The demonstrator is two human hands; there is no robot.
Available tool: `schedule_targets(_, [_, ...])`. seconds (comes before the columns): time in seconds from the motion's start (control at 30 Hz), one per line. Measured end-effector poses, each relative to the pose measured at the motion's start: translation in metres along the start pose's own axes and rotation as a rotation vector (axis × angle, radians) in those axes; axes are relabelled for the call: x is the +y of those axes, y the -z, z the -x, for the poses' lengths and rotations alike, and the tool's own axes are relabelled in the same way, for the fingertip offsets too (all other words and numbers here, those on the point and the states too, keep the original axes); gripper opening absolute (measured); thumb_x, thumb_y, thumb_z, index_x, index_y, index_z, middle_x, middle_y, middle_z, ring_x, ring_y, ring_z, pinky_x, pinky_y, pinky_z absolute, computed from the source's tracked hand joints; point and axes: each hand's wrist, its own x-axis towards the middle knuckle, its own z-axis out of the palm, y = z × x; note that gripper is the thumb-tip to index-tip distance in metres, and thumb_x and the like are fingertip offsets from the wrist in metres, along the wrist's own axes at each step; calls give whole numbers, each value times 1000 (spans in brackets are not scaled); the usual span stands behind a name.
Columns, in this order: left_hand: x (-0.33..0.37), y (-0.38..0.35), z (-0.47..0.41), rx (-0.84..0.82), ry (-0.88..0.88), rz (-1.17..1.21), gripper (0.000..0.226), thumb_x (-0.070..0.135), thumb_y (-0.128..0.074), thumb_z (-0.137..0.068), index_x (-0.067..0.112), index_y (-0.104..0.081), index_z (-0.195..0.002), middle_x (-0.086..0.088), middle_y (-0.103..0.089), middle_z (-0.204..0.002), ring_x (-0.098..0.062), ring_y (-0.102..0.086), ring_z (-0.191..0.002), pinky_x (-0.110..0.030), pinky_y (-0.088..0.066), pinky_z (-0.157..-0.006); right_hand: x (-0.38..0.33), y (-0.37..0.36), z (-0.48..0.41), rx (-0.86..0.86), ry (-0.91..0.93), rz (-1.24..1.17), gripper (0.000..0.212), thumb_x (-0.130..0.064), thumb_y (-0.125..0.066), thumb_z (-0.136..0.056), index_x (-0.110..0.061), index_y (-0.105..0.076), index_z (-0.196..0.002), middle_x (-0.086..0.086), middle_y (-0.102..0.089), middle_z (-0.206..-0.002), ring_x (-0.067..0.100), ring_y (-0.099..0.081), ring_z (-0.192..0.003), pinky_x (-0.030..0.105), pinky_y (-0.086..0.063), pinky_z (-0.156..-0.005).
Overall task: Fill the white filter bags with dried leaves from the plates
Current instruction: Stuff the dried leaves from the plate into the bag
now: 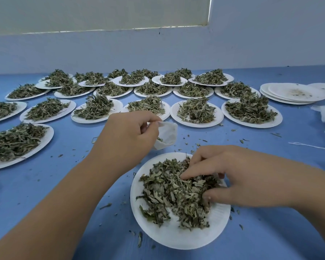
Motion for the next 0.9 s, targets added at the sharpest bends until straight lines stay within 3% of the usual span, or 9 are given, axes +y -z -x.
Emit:
schedule_targets(0.27, [-1,0,-1,-11,-1,-6,19,15,-59,-92,24,-75,-90,12,-45,-44,-7,-40,-40,-10,-29,-41,-5,-6,-7,98,18,64,23,-34,-67,-87,-40,-69,-108,-26,-55,-99,-17,-47,-87,4,-34,-73])
schedule_targets(0.47, [-1,-1,-1,-10,-9,-13,19,15,-59,-91,25,-75,-89,11,-46,-45,-8,-39,-40,-12,-30,-42,-9,-7,-6,142,4,34,16,-28,-64,-86,-35,-71,-98,-21,-59,-98,-1,-56,-85,26,-48,-74])
schedule_targets(0.73, [-2,-1,0,-11,-8,-19,18,16,-59,-91,24,-75,-89,14,-49,-48,-7,-41,-42,-12,-31,-43,-9,-8,-7,107,-10,50,22,-42,-64,-85,-37,-69,-106,-23,-54,-99,-5,-51,-90,22,-46,-78])
schedule_targets(0.9, [-1,-2,-1,-16,-11,-27,18,16,-59,-91,24,-75,-89,13,-48,-47,-8,-41,-43,-12,-31,-44,-11,-11,-10,131,-5,99,17,-38,-62,-87,-34,-71,-101,-21,-55,-94,-3,-50,-83,20,-45,-72])
